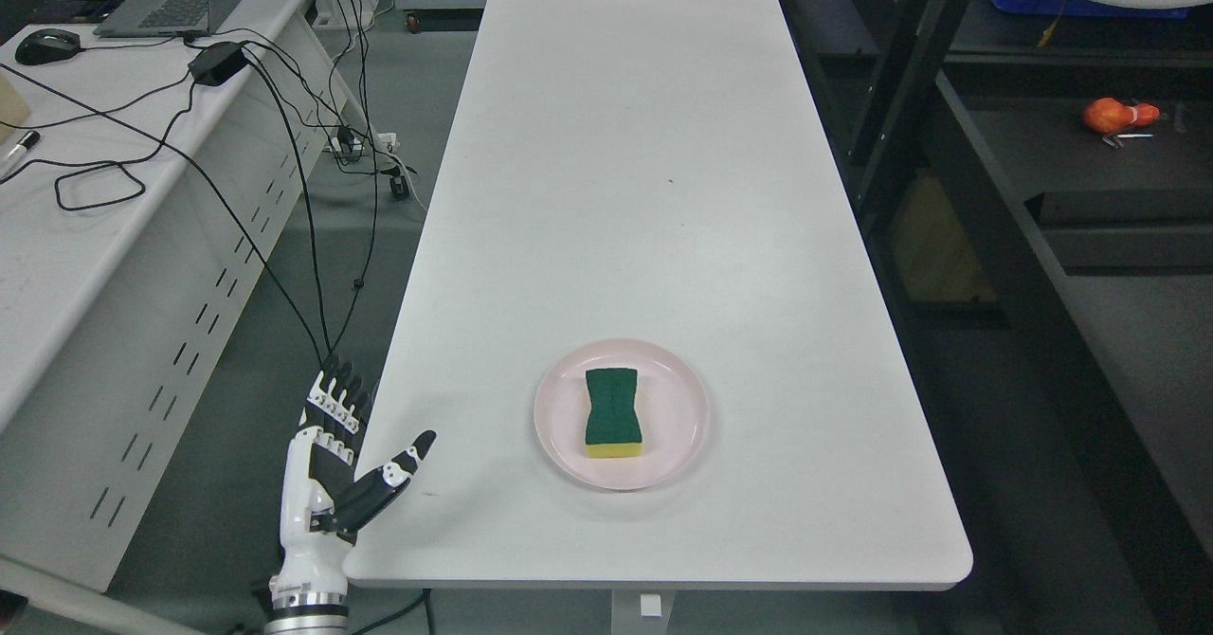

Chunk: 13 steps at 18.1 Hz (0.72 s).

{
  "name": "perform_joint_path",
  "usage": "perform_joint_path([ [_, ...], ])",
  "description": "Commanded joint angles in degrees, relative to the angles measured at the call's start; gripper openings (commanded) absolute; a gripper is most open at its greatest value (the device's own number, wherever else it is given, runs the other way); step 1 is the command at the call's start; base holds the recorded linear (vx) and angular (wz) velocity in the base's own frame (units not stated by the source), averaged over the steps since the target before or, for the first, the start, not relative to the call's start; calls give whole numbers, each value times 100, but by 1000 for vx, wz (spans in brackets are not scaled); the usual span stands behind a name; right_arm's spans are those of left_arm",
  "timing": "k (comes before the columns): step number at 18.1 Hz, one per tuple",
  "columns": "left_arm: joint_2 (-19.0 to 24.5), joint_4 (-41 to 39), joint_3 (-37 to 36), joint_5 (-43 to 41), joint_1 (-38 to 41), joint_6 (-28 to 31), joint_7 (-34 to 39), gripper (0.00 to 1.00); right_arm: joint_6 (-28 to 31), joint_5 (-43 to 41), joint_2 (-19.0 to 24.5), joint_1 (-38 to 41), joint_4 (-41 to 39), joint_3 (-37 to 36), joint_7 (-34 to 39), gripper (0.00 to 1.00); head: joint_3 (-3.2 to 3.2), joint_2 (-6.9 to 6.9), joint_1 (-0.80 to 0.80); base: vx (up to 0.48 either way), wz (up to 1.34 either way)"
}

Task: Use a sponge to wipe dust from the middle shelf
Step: 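Raise the left hand and open its fingers toward the pink plate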

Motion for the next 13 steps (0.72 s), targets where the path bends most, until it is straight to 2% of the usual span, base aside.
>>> perform_joint_path([
  [1, 184, -24, 82, 0, 42, 18, -39, 99, 422, 0, -100, -2, -100, 0, 1, 100, 0, 0, 0, 1, -29],
  [4, 211, -15, 117, 0, 15, 53, -91, 99, 422, 0, -100, -2, -100, 0, 1, 100, 0, 0, 0, -1, 4],
  [6, 333, -6, 335, 0, -98, -42, -449, 99, 422, 0, -100, -2, -100, 0, 1, 100, 0, 0, 0, 1, -10],
  [7, 438, -6, 424, 0, -221, -139, -774, 99, 422, 0, -100, -2, -100, 0, 1, 100, 0, 0, 0, 0, 0],
  [9, 850, 2, 504, -139, -380, -743, -1302, 99, 422, 0, -100, -2, -100, 0, 1, 100, 0, 0, 0, 0, 0],
  [11, 1395, 29, 530, -1233, -407, -1105, -1479, 99, 422, 0, -100, -2, -100, 0, 1, 100, 0, 0, 0, 0, 0],
  [13, 1913, 29, 635, -2307, -232, -1404, -2021, 99, 422, 0, -100, -2, -100, 0, 1, 100, 0, 0, 0, 0, 0],
])
